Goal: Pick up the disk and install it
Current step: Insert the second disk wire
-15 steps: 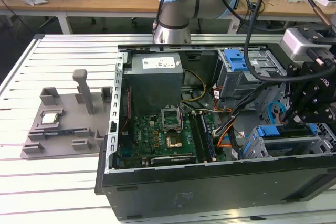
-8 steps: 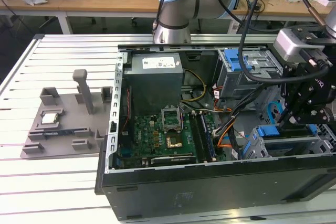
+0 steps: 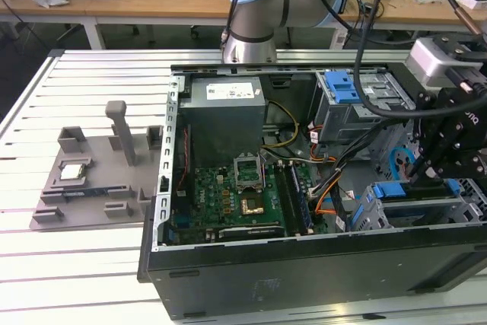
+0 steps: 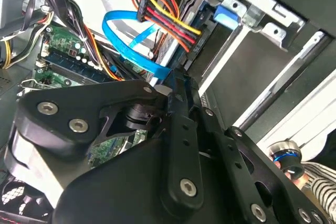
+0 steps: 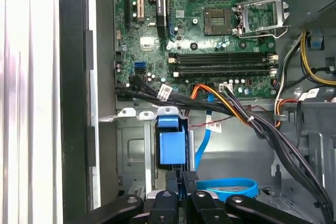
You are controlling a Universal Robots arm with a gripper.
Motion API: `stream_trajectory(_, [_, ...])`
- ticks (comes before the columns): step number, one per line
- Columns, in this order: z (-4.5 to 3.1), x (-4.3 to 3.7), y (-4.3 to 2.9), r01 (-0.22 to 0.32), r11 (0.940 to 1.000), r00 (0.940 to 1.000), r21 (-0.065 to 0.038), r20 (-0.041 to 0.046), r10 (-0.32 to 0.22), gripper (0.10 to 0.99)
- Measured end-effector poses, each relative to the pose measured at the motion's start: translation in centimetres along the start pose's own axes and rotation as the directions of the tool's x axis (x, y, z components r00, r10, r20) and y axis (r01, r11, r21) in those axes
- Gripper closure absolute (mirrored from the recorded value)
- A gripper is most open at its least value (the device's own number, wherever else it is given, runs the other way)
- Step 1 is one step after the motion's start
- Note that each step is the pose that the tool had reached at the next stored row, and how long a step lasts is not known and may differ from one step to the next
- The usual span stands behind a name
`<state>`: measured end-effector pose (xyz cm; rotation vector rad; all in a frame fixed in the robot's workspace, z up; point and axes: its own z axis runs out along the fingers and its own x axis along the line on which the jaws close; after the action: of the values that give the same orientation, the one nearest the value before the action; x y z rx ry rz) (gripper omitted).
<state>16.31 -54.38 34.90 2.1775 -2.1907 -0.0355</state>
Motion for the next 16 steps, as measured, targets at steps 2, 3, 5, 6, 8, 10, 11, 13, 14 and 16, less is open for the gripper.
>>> stream_trajectory(2, [0.05,-0.01,-0.39,0.010,0.9999,0.9999,-0.005,-0.0008,-0.010,0.925])
stream_trajectory(3, [0.07,-0.01,-0.50,0.015,0.9999,0.9999,-0.006,-0.0010,-0.015,0.925])
stream_trajectory(5, [0.11,-0.02,-0.68,0.026,0.9996,0.9997,-0.008,-0.0019,-0.026,0.925])
stream_trajectory(6, [0.17,-0.02,-0.70,0.034,0.9994,0.9994,-0.008,-0.0023,-0.034,0.925])
stream_trajectory(8, [0.23,-0.02,-0.72,0.042,0.9991,0.9991,-0.009,-0.0027,-0.042,0.925])
stream_trajectory(10, [0.31,-0.02,-0.72,0.045,0.9989,0.9990,-0.009,-0.0028,-0.045,0.925])
stream_trajectory(11, [0.37,-0.03,-0.73,0.045,0.9989,0.9990,-0.010,-0.0031,-0.045,0.925])
stream_trajectory(13, [0.46,-0.03,-0.73,0.045,0.9989,0.9990,-0.010,-0.0034,-0.045,0.925])
stream_trajectory(14, [0.50,-0.03,-0.74,0.045,0.9989,0.9990,-0.010,-0.0034,-0.045,0.925])
stream_trajectory(16, [0.53,-0.03,-0.74,0.045,0.9989,0.9990,-0.010,-0.0044,-0.045,0.925])
